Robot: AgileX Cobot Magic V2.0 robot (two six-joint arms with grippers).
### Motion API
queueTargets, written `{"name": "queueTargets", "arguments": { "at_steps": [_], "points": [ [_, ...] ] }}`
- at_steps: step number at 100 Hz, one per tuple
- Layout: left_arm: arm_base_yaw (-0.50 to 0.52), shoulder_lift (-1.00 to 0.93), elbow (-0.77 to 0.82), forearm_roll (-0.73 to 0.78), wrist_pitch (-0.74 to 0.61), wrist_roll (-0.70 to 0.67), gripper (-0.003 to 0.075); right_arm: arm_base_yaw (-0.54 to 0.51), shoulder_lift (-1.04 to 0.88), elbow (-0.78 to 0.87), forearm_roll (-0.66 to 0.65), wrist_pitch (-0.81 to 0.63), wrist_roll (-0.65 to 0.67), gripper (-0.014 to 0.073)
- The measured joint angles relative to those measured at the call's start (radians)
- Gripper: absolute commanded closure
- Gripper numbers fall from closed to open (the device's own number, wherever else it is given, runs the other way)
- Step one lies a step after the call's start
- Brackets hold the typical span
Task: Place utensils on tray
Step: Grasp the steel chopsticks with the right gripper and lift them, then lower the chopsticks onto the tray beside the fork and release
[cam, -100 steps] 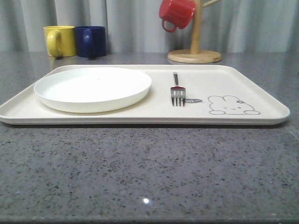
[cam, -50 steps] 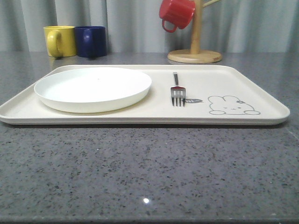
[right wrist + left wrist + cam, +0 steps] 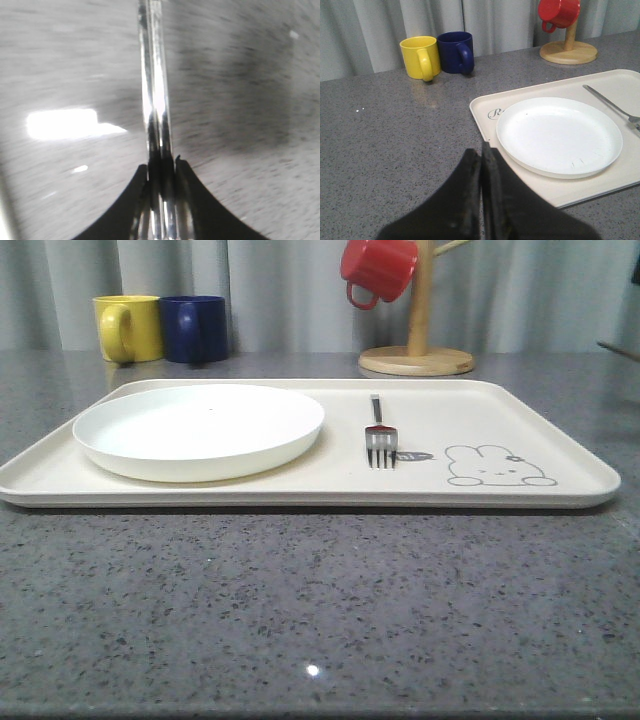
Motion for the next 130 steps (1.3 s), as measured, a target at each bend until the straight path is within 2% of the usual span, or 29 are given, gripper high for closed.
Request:
{"name": "queueTargets", "arguments": {
  "at_steps": [27,57,77,105,114,130],
  "points": [
    [0.0,0.0,0.0,0.0,0.0,0.0,0.0739,0.201,-0.043,0.0,0.082,-0.017,0.054,0.0662],
    [0.0,0.0,0.0,0.0,0.0,0.0,0.0739,0.37,0.034,0.0,0.098,-0.1,0.276,0.0662],
    [0.0,0.0,0.0,0.0,0.0,0.0,0.0739,0.397,0.097,0.0,0.104,-0.138,0.399,0.0662],
    [0.0,0.0,0.0,0.0,0.0,0.0,0.0739,0.397,0.124,0.0,0.104,-0.138,0.423,0.0655],
    [0.0,0.0,0.0,0.0,0.0,0.0,0.0739,0.397,0.124,0.0,0.104,-0.138,0.425,0.0586],
    [0.0,0.0,0.0,0.0,0.0,0.0,0.0739,0.397,0.124,0.0,0.104,-0.138,0.425,0.0306]
  ]
}}
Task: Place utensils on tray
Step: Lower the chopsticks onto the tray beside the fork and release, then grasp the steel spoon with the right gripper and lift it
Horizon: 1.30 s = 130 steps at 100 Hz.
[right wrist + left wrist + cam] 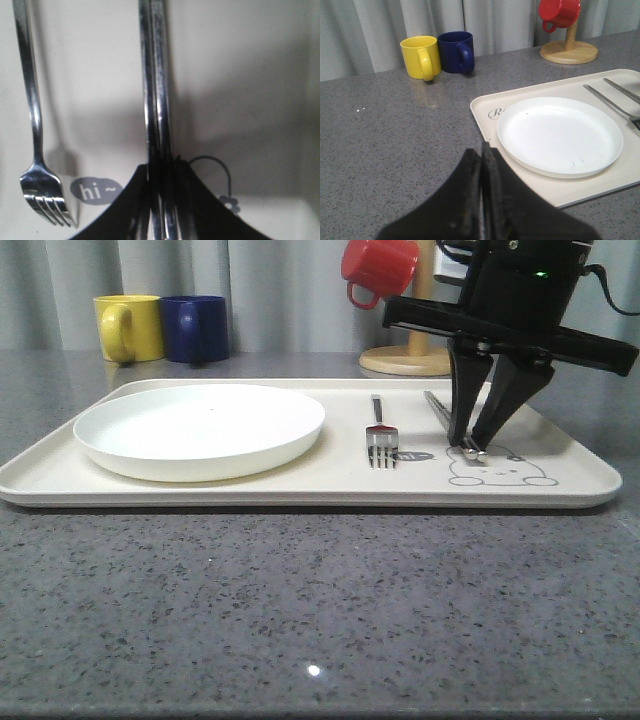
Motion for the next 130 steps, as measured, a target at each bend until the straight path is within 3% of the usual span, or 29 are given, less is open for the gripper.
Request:
{"name": "queueTargets", "arguments": {
  "at_steps": [6,13,35,66,98,130],
  "points": [
    [0.0,0.0,0.0,0.0,0.0,0.0,0.0739,0.0,0.0,0.0,0.0,0.0,0.0,0.0219],
    [0.0,0.0,0.0,0.0,0.0,0.0,0.0739,0.0,0.0,0.0,0.0,0.0,0.002,0.018],
    [0.0,0.0,0.0,0.0,0.0,0.0,0.0739,0.0,-0.028,-0.002,-0.022,0.0,0.002,0.0179],
    [0.0,0.0,0.0,0.002,0.0,0.0,0.0739,-0.044,-0.153,-0.082,-0.299,0.113,-0.056,0.0179],
    [0.0,0.0,0.0,0.002,0.0,0.0,0.0739,-0.351,-0.173,-0.101,-0.334,0.173,-0.254,0.0179],
    [0.0,0.0,0.0,0.002,0.0,0.0,0.0739,-0.627,-0.122,-0.103,-0.212,0.157,-0.445,0.0179]
  ]
}}
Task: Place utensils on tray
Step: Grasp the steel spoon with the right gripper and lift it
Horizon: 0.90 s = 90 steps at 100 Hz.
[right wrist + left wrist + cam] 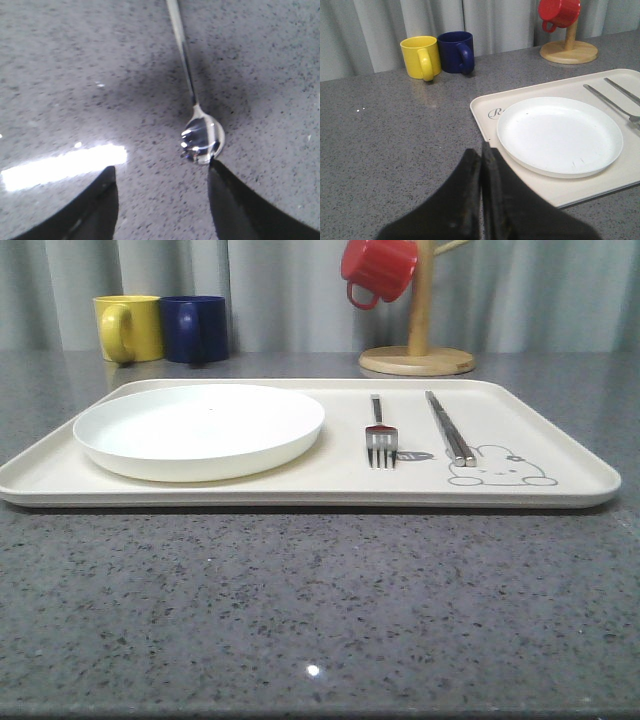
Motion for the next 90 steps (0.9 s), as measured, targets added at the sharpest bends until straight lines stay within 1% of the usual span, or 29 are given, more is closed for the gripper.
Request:
{"name": "queueTargets", "arguments": {
  "at_steps": [20,45,79,85,90],
  "points": [
    [0.0,0.0,0.0,0.0,0.0,0.0,0.0739,-0.049,0.06,0.0,0.013,-0.068,-0.035,0.0179],
    [0.0,0.0,0.0,0.0,0.0,0.0,0.0739,-0.051,0.141,0.0,0.023,-0.14,-0.041,0.018],
    [0.0,0.0,0.0,0.0,0.0,0.0,0.0739,-0.051,0.22,-0.003,0.031,-0.185,-0.041,0.018],
    [0.0,0.0,0.0,0.0,0.0,0.0,0.0739,-0.051,0.221,-0.002,0.031,-0.19,-0.041,0.019],
    [0.0,0.0,0.0,0.0,0.0,0.0,0.0739,-0.051,0.223,-0.002,0.031,-0.192,-0.041,0.0238]
  ]
}}
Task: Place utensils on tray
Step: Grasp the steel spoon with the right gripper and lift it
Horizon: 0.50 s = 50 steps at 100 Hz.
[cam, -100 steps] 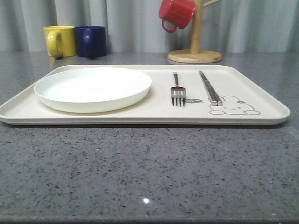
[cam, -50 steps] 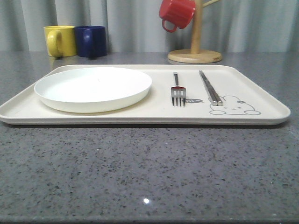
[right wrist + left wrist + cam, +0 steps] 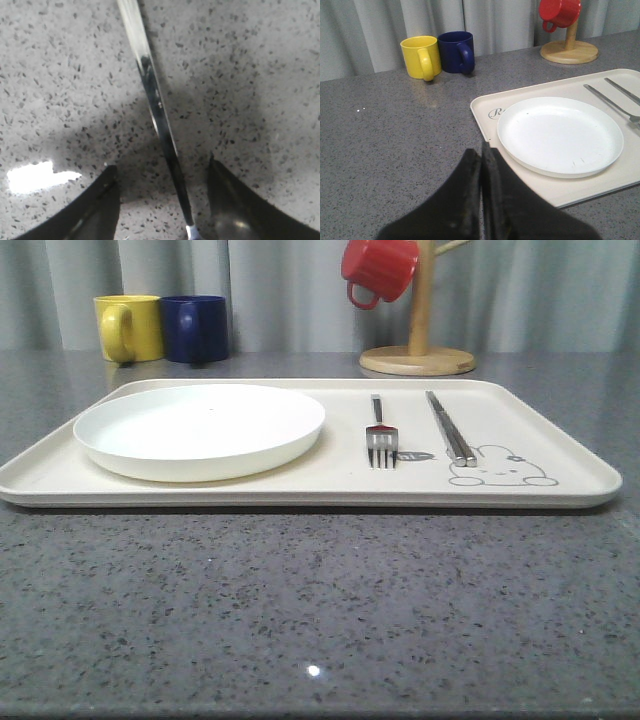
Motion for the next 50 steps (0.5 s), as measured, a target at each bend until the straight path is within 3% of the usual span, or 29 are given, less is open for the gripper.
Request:
{"name": "queueTargets", "arguments": {
  "at_steps": [28,50],
  "points": [
    [0.0,0.0,0.0,0.0,0.0,0.0,0.0739,0.0,0.005,-0.002,0.014,-0.002,-0.002,0.0669],
    [0.0,0.0,0.0,0.0,0.0,0.0,0.0739,0.0,0.001,-0.002,0.014,-0.002,-0.002,0.0662]
  ]
}}
